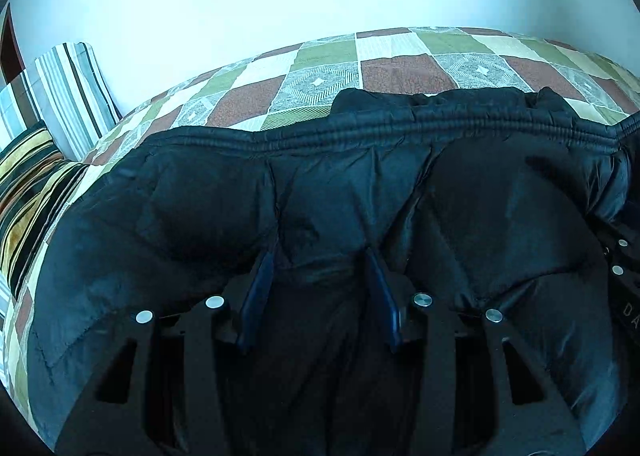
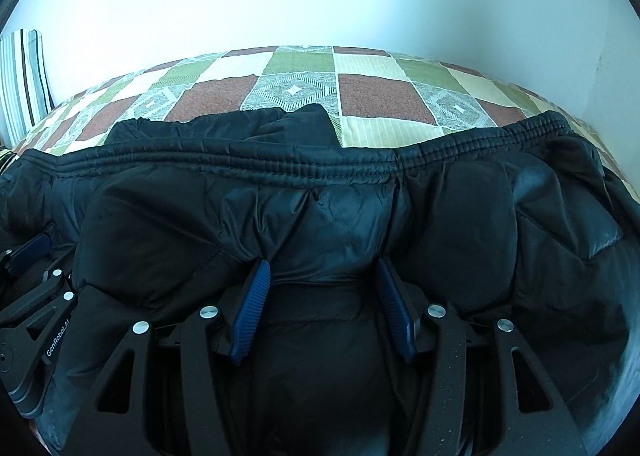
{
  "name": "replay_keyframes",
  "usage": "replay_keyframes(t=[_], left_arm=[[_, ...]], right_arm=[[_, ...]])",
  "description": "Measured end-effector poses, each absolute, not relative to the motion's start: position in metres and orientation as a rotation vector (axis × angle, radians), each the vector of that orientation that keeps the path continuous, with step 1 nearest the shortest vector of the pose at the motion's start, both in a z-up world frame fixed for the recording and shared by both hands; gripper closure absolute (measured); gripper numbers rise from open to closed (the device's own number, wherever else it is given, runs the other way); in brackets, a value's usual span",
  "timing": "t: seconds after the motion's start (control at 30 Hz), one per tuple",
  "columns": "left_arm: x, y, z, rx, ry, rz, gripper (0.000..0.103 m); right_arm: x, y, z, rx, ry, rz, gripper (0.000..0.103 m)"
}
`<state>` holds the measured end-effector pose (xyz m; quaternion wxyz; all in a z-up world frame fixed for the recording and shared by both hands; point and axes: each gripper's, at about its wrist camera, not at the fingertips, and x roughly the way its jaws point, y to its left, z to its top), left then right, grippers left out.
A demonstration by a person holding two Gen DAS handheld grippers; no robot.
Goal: Fold large clothes
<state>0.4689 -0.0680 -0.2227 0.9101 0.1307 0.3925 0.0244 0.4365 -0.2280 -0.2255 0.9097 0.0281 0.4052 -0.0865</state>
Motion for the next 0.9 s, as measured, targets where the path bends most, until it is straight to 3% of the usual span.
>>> replay_keyframes(t=[0.33,0.47,0.57,0.9], left_arm=[[0.468,-0.069,-0.215,0.266,0.818,0.043,0.056],[0.453,-0.053,-0.197,0.222,0.829,-0.009,0.038],[0.430,-0.031,-0.180,0.206,0.806,-0.014,0.033],[0.343,0.098,-0.151,0.041,0.789,0.077,0.018]], right_arm=[[0.436,-0.229,-0.221,0.064,0.835,-0.177,0.048],[0.423,-0.232,-0.201,0.091,0.816,-0.152,0.036],[0.396,-0.238,-0.183,0.109,0.779,-0.154,0.028],[0.281,-0.325,-0.151,0.215,0.738,-0.225,0.024]])
